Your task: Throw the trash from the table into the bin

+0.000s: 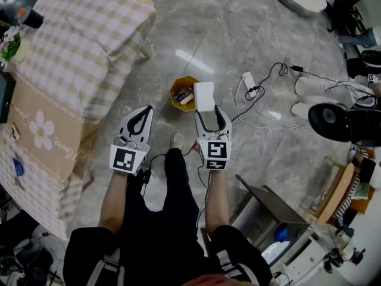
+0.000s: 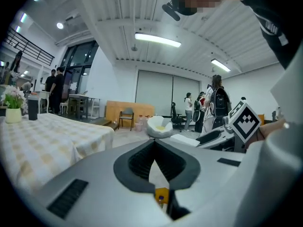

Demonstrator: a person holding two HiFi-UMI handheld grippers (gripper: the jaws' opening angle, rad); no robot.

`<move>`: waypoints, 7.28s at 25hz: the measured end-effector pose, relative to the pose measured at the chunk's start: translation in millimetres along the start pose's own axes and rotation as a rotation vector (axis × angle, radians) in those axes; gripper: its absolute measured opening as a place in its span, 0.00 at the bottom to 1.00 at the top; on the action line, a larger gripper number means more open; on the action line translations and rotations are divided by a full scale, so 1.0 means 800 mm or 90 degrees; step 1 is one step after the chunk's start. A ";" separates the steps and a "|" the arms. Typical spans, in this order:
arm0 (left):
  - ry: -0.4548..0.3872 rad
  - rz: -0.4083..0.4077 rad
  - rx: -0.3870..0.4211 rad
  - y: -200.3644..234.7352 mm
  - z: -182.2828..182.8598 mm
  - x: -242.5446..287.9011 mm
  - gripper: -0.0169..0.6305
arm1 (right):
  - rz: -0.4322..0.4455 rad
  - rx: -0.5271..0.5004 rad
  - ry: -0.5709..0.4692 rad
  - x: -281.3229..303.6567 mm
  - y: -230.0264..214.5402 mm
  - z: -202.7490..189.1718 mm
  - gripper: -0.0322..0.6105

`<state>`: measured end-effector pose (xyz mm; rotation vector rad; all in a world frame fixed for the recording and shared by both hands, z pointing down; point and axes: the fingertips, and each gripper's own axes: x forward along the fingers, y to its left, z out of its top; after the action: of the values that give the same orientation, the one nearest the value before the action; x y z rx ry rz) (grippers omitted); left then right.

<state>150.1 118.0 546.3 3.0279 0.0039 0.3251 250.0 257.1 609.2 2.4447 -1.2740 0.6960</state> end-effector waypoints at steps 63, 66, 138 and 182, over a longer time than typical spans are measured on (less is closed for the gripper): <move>-0.023 -0.042 0.032 -0.012 0.041 -0.048 0.03 | 0.008 0.069 -0.086 -0.052 0.026 0.051 0.43; -0.019 -0.043 0.037 -0.019 0.068 -0.066 0.03 | -0.001 0.064 -0.103 -0.081 0.029 0.082 0.38; -0.057 0.713 -0.071 0.363 0.005 -0.871 0.03 | 0.755 -0.345 -0.165 -0.118 1.022 0.203 0.06; -0.031 0.883 -0.212 0.466 -0.123 -0.933 0.03 | 0.884 -0.534 0.019 0.045 1.193 0.073 0.10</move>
<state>-603.3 -253.3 519.8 2.1814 -1.8949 0.2598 -503.7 -332.3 616.4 0.6758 -2.4748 0.2788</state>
